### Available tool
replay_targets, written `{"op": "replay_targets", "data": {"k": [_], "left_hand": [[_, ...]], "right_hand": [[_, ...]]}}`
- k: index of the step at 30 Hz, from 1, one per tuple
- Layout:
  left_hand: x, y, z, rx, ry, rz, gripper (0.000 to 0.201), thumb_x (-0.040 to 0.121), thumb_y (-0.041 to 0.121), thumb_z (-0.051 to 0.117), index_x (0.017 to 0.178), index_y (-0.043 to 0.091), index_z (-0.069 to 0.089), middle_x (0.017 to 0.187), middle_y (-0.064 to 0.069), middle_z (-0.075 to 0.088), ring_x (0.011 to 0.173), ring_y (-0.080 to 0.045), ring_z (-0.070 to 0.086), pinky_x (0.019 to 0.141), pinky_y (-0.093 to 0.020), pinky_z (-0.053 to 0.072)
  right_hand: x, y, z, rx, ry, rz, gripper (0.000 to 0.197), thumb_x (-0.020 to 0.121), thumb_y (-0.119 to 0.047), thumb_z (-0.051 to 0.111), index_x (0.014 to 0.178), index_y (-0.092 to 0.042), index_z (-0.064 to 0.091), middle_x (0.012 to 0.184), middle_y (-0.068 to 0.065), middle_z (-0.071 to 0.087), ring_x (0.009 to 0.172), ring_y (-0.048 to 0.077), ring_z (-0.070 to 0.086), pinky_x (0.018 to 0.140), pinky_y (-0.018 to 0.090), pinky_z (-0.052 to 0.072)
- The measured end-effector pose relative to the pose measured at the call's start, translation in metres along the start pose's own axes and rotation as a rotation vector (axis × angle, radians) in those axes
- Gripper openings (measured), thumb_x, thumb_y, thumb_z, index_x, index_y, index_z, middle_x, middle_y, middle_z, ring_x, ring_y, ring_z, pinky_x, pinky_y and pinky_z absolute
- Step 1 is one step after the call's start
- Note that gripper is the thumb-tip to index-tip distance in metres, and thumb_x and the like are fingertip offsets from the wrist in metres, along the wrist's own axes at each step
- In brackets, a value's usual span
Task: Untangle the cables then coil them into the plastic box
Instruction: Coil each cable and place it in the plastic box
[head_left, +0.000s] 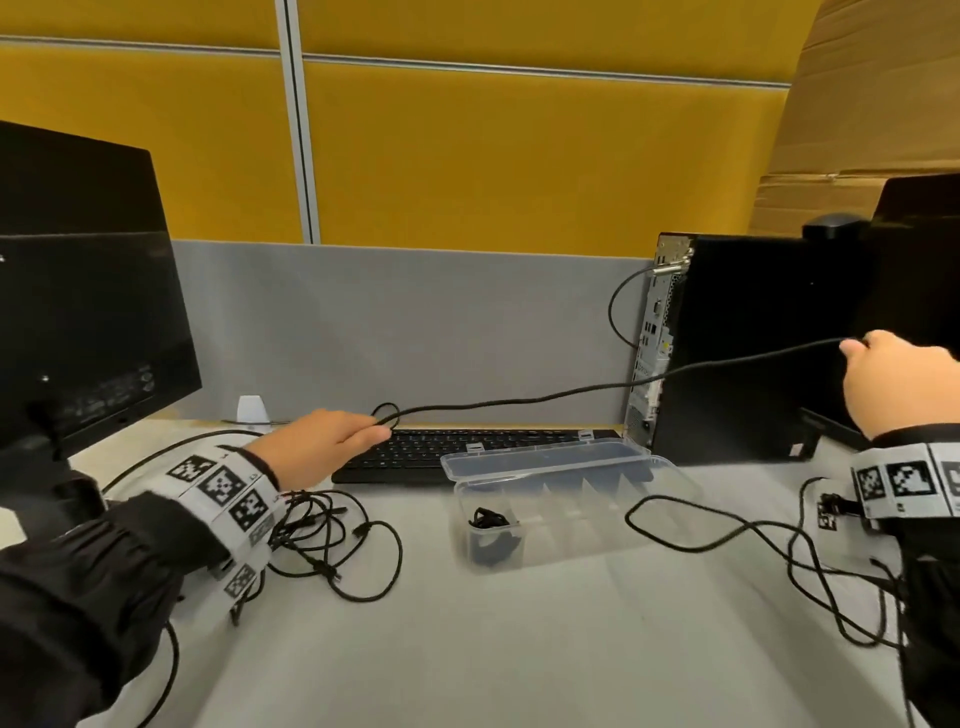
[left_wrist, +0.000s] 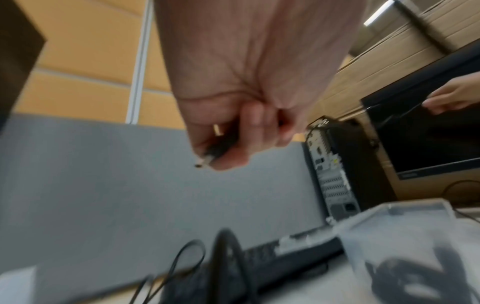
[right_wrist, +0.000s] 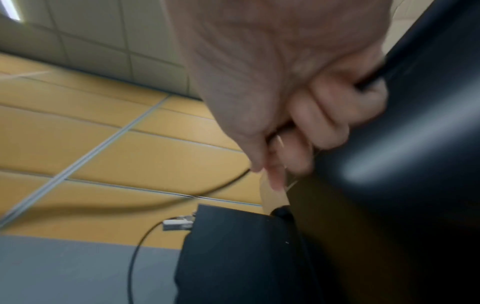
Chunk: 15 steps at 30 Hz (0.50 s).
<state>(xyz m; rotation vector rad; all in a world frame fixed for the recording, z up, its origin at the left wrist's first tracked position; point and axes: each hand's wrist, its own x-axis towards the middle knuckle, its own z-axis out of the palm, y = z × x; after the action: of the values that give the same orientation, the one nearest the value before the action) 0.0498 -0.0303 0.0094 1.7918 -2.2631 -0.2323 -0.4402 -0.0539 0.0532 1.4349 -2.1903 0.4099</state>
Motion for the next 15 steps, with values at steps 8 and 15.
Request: {"op": "replay_targets", "data": {"k": [8,15], "left_hand": [[0.006,0.095,-0.011,-0.165,0.326,0.261,0.034,0.099,0.034,0.035,0.074,0.013,0.043,0.060,0.002,0.044,0.055,-0.014,0.038,0.054,-0.029,0.029],[-0.013,0.112,0.000,-1.168,-0.040,0.389,0.022,0.087,0.028,0.044,0.085,0.011,0.057,0.054,0.013,0.031,0.047,-0.004,0.026,0.051,-0.017,0.030]], "right_hand": [[-0.095,-0.149,-0.053,0.488,-0.015,-0.581,0.057,0.094,-0.048,0.040,0.145,-0.029,0.023,0.137,-0.001,0.038,0.129,0.020,0.029,0.099,0.040,0.021],[-0.109,-0.172,-0.032,1.179,-0.052,-0.657,0.021,0.100,-0.021,0.040,0.081,-0.015,0.047,0.056,-0.010,0.040,0.053,0.002,0.047,0.052,0.016,0.032]]}}
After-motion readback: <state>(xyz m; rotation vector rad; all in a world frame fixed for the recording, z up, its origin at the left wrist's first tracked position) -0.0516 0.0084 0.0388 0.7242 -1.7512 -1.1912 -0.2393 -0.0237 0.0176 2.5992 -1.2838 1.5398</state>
